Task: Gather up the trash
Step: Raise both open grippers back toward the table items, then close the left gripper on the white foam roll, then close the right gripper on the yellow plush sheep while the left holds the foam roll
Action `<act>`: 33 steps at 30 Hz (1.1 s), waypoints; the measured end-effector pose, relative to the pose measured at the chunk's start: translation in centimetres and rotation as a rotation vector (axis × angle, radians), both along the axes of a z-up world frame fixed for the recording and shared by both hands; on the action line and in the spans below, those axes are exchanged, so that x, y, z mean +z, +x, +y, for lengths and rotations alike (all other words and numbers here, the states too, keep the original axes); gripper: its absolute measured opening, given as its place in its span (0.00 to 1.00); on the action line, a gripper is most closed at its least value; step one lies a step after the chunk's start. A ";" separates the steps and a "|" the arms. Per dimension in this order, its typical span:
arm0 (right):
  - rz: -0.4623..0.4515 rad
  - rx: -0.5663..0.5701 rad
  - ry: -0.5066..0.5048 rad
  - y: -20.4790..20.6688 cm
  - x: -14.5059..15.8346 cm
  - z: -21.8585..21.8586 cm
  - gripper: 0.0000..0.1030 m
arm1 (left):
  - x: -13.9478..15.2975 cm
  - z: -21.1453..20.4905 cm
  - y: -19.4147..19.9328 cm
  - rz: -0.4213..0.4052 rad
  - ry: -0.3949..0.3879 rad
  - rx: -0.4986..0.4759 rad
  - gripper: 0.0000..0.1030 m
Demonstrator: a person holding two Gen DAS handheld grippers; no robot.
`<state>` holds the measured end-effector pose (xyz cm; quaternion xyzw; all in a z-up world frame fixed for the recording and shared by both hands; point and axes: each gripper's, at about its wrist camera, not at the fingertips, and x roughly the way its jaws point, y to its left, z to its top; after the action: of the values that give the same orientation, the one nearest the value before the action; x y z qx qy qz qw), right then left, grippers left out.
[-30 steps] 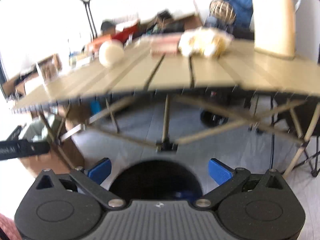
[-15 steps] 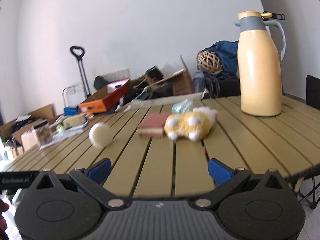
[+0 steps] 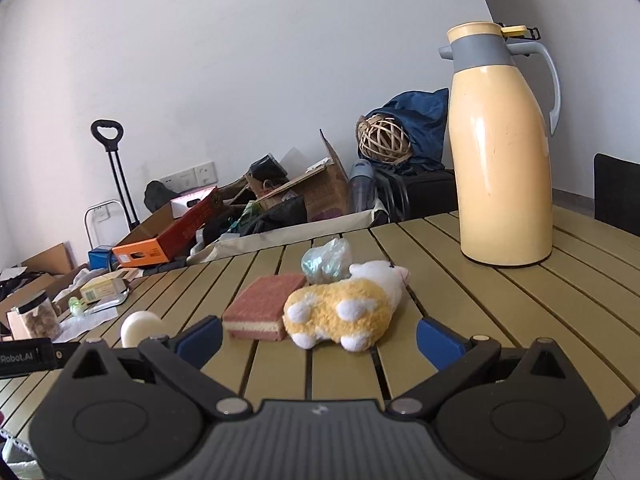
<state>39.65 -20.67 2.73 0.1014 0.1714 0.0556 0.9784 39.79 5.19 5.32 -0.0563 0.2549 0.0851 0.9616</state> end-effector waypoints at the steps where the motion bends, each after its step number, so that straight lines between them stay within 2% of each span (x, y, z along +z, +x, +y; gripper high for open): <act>1: 0.003 -0.004 0.002 0.5 0.0 0.0 1.00 | -0.1 -0.1 0.7 0.002 0.004 -0.003 1.00; 6: 0.014 -0.016 -0.029 2.7 -0.2 0.3 1.00 | -0.7 -0.2 4.0 0.009 0.009 -0.030 1.00; 15: 0.017 -0.045 -0.023 5.1 -0.4 0.4 1.00 | -2.7 -0.5 8.7 0.058 0.038 -0.075 1.00; 21: 0.058 -0.053 0.000 6.5 -0.9 0.2 1.00 | -3.8 -0.2 10.9 0.081 0.007 -0.091 0.98; 24: 0.072 -0.055 0.003 6.9 -1.2 0.3 1.00 | -4.2 -0.1 11.7 0.109 -0.013 -0.094 0.75; 26: 0.074 -0.054 -0.009 7.0 -1.2 0.5 1.00 | -4.6 0.2 12.1 0.129 -0.031 -0.097 0.52; 29: 0.079 -0.062 -0.024 7.2 -1.2 0.7 1.00 | -4.6 0.4 12.0 0.114 -0.050 -0.096 0.41; 33: 0.100 -0.078 -0.047 7.7 -0.9 1.0 1.00 | -3.9 0.7 10.8 0.095 -0.076 -0.067 0.38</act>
<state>47.32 -19.65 1.83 0.0878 0.2170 0.0083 0.9722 50.62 5.89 1.41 -0.0800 0.3049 0.0457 0.9479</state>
